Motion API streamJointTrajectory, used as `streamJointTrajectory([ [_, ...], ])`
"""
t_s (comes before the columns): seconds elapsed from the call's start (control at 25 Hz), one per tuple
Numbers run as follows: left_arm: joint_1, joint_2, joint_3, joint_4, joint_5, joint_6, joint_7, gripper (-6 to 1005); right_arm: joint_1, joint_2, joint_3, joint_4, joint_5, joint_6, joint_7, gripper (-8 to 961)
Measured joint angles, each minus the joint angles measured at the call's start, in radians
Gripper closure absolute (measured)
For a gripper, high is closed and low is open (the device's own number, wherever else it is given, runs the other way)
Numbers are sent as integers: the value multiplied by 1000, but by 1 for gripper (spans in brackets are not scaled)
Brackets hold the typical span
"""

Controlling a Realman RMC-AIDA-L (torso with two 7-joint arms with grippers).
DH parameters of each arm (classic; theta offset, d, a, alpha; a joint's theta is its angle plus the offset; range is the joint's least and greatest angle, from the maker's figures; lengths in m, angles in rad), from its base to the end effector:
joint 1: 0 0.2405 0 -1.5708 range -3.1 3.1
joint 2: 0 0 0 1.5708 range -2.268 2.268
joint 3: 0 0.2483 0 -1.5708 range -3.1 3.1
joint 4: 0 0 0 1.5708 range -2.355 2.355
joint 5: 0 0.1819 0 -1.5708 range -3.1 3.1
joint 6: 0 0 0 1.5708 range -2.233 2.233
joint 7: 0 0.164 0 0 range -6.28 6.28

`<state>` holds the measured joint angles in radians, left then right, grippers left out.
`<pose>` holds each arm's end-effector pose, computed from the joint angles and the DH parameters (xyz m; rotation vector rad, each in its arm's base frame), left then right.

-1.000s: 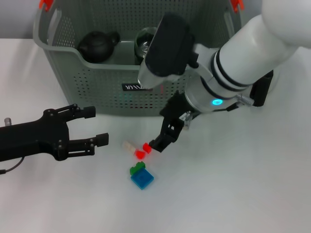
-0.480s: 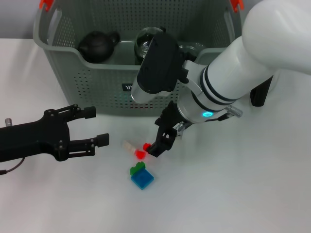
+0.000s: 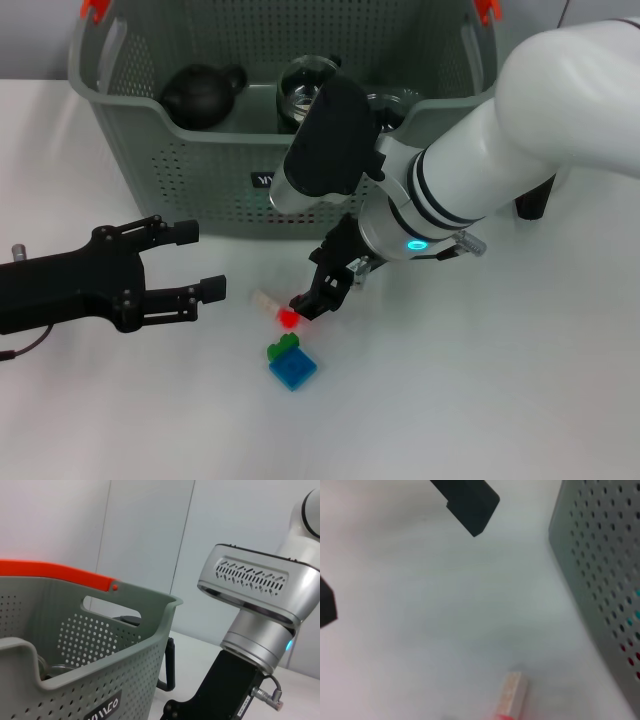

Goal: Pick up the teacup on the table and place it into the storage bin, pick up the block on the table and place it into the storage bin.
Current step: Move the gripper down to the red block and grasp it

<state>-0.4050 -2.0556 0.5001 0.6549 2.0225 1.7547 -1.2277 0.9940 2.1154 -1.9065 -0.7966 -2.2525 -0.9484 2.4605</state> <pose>-0.2617 0.2698 0.0156 -2.6407 -0.5679 -0.8370 0.1117 0.3511 -0.1427 -2.8442 0.3384 -0.4286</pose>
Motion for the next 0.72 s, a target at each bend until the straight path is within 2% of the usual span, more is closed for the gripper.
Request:
streamJointTrajectory([
  [0.72, 0, -1, 0, 0, -1, -1, 2, 136, -17, 5, -88, 35, 75, 125, -4, 267],
])
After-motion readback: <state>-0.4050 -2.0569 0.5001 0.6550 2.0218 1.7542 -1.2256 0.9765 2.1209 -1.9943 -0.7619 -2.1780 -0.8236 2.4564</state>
